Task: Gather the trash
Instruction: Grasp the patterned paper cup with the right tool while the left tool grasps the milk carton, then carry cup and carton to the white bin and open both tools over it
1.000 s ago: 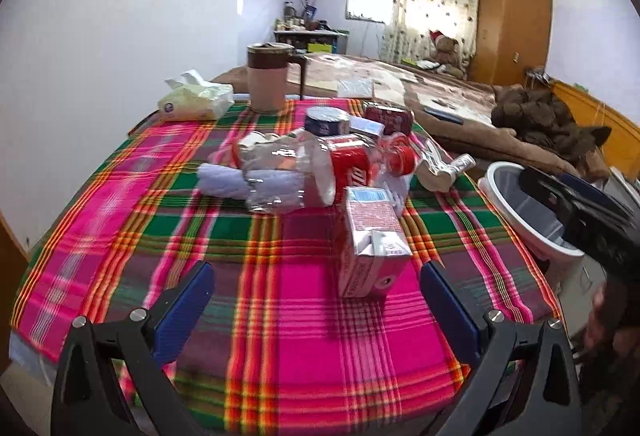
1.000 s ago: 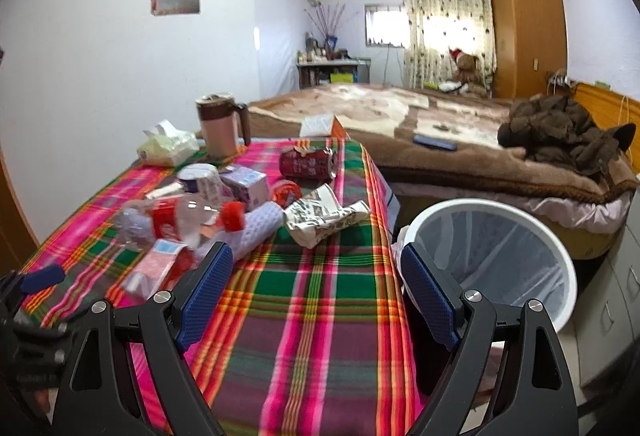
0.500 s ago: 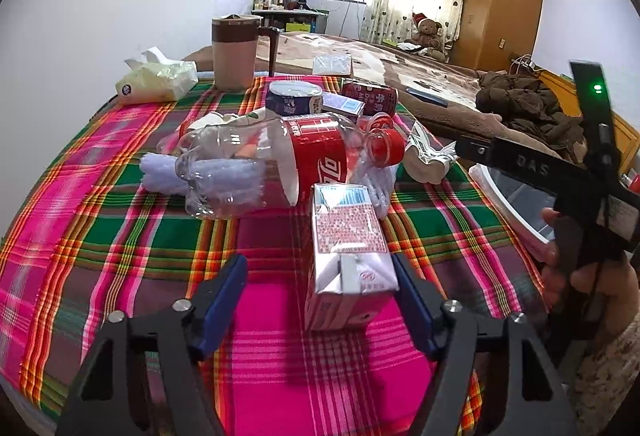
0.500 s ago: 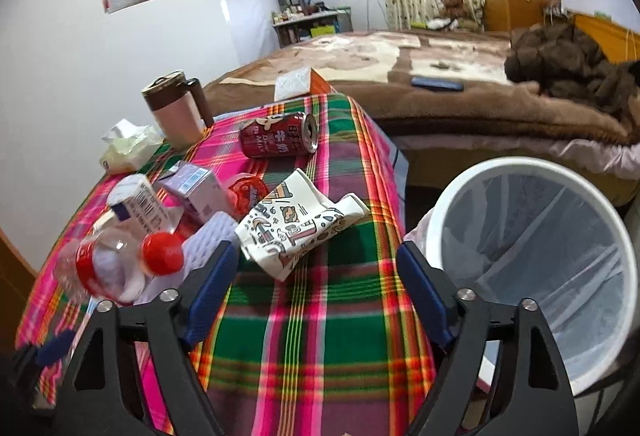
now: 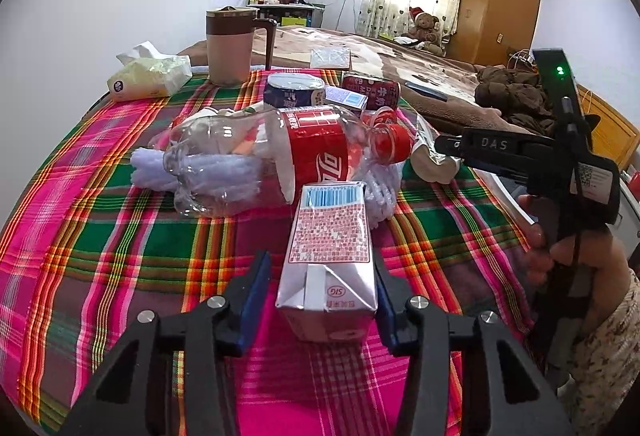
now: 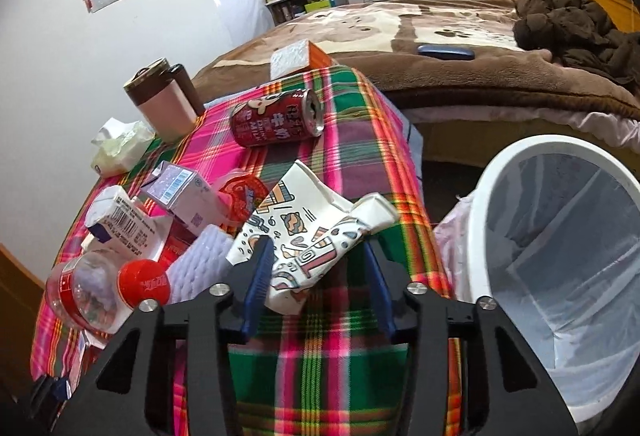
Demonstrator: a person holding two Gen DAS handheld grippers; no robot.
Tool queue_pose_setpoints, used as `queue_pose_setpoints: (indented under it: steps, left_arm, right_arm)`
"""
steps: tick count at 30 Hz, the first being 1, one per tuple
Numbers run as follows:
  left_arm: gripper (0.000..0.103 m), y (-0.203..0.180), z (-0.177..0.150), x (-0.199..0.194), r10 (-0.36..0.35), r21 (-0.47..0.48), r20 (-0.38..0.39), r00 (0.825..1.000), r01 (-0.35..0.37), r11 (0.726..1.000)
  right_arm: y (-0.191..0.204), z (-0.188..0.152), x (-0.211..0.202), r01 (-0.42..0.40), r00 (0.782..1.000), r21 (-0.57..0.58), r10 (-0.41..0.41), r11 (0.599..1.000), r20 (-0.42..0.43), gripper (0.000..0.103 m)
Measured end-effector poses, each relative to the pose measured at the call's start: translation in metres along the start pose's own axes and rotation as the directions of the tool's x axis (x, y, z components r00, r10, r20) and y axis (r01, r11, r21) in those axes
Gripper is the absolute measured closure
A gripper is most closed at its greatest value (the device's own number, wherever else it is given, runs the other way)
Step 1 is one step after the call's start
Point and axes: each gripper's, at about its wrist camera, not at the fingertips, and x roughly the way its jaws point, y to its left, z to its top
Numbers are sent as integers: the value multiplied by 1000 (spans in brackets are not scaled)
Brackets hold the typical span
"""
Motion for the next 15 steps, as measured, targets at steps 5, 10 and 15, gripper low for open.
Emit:
queue_pose_setpoints:
  steps: [5, 10, 15]
  left_arm:
    - [63, 1, 1, 1, -17, -1, -9, 1000, 17, 1000]
    - [64, 2, 1, -1, -21, -10, -2, 1000, 21, 1000]
    - [64, 3, -1, -8, -24, -12, 10, 1000, 24, 1000]
  right_arm:
    - [-1, -1, -1, -10, 1000, 12, 10, 1000, 8, 81]
    - [1, -3, -8, -22, 999, -3, 22, 1000, 29, 83]
    - [4, -5, -17, -5, 998, -26, 7, 1000, 67, 83]
